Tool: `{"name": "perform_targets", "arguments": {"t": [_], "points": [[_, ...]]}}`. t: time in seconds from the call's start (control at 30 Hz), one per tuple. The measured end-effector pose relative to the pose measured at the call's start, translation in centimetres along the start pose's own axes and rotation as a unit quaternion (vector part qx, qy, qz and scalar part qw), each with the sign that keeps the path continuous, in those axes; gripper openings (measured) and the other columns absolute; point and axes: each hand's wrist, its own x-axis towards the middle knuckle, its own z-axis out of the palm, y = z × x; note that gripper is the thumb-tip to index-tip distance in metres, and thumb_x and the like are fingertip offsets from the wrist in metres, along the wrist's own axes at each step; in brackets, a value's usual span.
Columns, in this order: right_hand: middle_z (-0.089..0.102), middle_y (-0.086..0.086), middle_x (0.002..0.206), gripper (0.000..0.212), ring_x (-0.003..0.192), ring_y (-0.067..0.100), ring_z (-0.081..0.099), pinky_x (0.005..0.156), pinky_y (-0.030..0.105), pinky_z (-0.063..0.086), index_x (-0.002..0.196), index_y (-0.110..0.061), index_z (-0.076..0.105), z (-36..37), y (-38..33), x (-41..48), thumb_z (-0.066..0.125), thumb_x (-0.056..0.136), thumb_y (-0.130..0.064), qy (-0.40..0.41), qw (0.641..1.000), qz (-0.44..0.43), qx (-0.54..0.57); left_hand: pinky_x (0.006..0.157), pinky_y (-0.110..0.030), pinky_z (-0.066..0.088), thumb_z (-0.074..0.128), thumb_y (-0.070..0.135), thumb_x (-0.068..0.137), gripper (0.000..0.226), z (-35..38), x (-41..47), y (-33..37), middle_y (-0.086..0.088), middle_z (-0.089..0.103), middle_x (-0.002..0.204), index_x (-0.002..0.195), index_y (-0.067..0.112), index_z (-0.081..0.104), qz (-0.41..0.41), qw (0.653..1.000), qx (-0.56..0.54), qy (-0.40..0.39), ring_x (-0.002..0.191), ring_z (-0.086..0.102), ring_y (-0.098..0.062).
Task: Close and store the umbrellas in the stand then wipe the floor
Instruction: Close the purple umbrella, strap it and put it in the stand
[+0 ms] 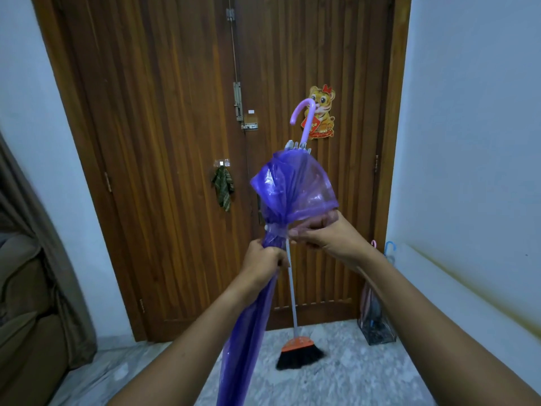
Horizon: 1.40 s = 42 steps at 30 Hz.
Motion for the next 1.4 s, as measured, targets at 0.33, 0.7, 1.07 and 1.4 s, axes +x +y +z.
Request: {"name": "perform_targets", "arguments": {"t": [0.33,0.7,1.07,1.4], "points": [[0.068,0.01,0.087,0.014,0.08,0.009,0.067,0.074,0.02,0.056,0.098,0.01,0.066,-0.8,1.2,-0.9,0.068,0.091,-0.002,-0.028,0.999,-0.042,-0.004,0.043,-0.024,0.028,0.048,-0.004,0.062,0.02,-0.2,-0.9,0.3,-0.002,0.03,0.052,0.069,0.014,0.043,-0.101,0.976,-0.115,-0.154,0.034,0.029,-0.013],[0.068,-0.004,0.069,0.009,0.064,0.006,0.063,0.063,0.02,0.052,0.074,-0.017,0.075,-0.3,2.1,-1.0,0.081,0.077,-0.024,0.044,0.994,-0.007,0.101,0.045,-0.025,0.028,0.052,0.004,0.048,0.02,-0.4,-1.4,0.7,0.001,0.034,0.05,0.065,0.013,0.048,-0.119,0.939,-0.19,-0.259,0.031,0.03,-0.01],[0.066,0.012,0.088,0.016,0.074,0.022,0.067,0.063,0.029,0.058,0.092,0.0,0.057,0.8,0.2,-1.6,0.071,0.088,-0.006,-0.096,0.961,-0.023,0.259,0.08,-0.039,0.051,0.044,0.011,0.073,0.039,-1.7,-1.3,0.2,-0.016,0.067,0.077,0.103,-0.005,0.063,-0.115,0.865,-0.214,-0.439,0.076,0.066,-0.031],[0.076,0.001,0.078,0.019,0.077,0.009,0.075,0.073,0.028,0.06,0.081,-0.012,0.075,4.7,0.1,-0.2,0.086,0.076,-0.027,0.12,0.989,-0.039,-0.08,0.054,-0.03,0.04,0.059,0.007,0.075,0.007,1.7,-2.0,-2.1,-0.005,0.052,0.059,0.082,0.009,0.059,-0.002,0.998,0.019,0.057,0.052,0.05,-0.017]]}}
